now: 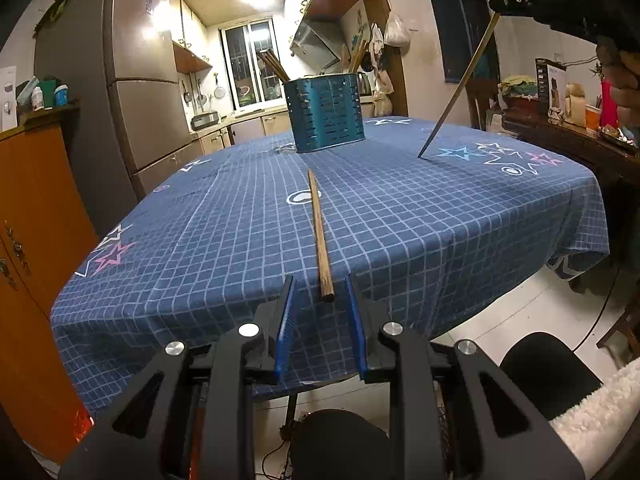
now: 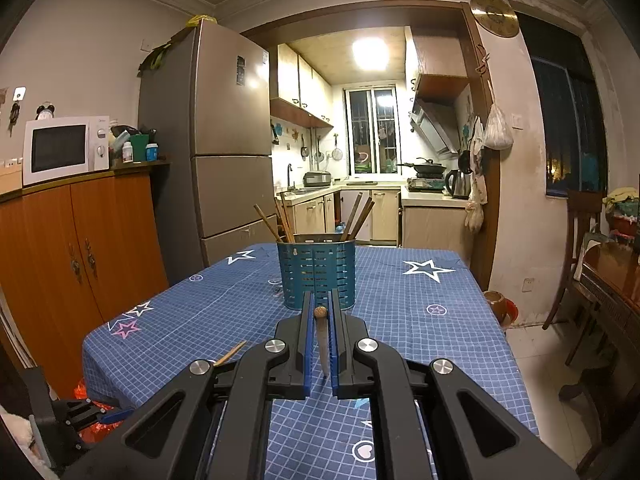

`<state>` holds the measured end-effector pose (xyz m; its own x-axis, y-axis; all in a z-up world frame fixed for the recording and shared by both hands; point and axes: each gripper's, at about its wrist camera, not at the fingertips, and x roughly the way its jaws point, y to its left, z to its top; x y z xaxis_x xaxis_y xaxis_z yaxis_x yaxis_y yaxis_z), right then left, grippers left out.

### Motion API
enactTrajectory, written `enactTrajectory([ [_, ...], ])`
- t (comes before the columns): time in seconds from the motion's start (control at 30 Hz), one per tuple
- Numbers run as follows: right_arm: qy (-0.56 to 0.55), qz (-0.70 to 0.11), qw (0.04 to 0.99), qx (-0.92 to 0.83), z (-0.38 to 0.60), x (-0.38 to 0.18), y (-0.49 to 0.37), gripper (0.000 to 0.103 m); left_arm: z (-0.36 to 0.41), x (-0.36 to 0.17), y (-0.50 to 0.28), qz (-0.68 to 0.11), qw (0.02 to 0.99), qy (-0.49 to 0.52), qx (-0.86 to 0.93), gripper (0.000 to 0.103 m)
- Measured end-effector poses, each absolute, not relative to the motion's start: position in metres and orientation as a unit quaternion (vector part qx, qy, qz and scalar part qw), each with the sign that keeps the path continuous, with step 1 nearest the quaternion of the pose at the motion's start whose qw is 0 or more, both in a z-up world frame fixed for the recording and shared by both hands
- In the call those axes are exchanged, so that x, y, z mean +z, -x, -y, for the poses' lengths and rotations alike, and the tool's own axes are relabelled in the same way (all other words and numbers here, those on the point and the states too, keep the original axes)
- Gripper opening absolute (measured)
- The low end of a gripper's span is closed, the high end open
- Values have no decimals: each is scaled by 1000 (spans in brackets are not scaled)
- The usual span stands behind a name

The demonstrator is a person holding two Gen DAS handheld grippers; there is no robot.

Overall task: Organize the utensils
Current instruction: 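Lift both chopsticks upright and carry them toward the teal holder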

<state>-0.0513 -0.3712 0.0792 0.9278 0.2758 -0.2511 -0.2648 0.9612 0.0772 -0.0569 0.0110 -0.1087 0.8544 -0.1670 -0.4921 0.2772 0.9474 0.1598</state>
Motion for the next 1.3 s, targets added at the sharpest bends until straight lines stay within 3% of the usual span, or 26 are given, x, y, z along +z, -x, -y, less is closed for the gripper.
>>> enactTrajectory([
  [0.9,-26,-128,982,136,374,78,54,8,-16,-106,54,-250,958,-92,-110,5],
  [1.3,-29,-101,985,135,378,93,56,8,-20,-43,46,-172,977,-79,-97,5],
])
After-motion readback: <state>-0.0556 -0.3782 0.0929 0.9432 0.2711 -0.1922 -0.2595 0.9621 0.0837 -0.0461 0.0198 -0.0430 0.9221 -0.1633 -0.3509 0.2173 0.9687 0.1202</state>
